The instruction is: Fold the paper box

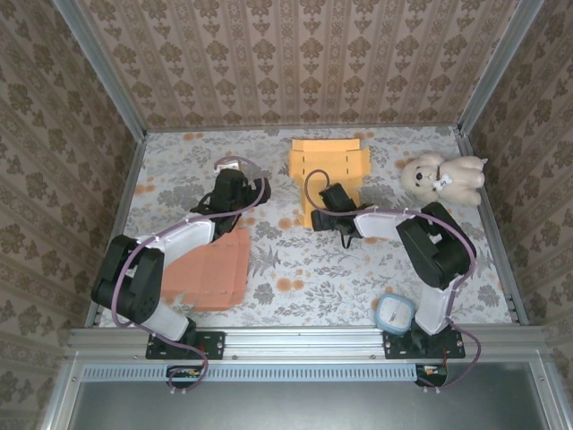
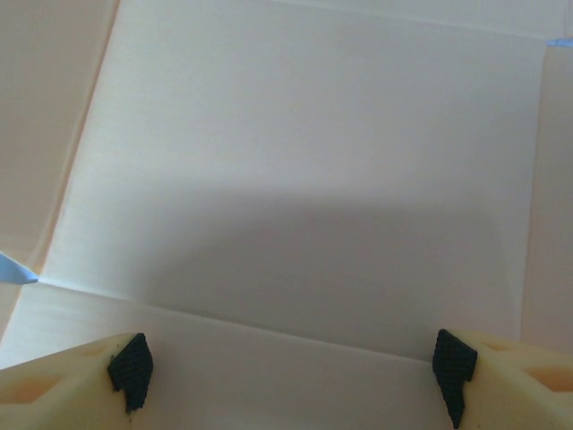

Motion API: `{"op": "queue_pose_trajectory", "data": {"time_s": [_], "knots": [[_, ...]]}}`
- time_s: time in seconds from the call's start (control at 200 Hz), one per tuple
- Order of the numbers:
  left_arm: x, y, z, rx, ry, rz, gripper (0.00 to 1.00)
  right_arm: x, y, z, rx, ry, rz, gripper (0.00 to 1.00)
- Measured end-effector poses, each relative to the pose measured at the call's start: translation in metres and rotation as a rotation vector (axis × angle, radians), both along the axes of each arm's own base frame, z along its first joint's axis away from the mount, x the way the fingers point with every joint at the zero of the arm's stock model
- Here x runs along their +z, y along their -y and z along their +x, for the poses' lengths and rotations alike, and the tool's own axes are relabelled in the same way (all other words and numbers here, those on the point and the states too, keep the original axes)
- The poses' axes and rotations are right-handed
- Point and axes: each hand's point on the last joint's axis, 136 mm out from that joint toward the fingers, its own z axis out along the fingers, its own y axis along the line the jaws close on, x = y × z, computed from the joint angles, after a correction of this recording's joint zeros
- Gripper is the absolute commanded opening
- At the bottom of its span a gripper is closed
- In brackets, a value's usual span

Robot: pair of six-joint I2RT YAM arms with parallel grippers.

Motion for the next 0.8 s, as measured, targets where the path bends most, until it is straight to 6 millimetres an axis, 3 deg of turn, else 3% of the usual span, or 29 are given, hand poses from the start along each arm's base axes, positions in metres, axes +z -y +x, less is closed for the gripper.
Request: {"op": "queue_pose_trajectory", "data": {"time_s": [0.37,0.645,0.8], "knots": [[-0.006,0.029,-0.015,-0.090,-0.014,-0.032,0.97,0.004,-0.021,-0.081,0.098,0.019,-0.017,0.86],[-0.038,0.039,-0.013,-0.119,-0.081,-0.030,0.94,0.050,-0.026,-0.089,0.100,0.132,0.058,0.84],[-0.050,0.048,-0.004,-0.132,-0.106,-0.028,0.94,0.060,-0.027,-0.090,0.103,0.156,0.071,0.84]]}}
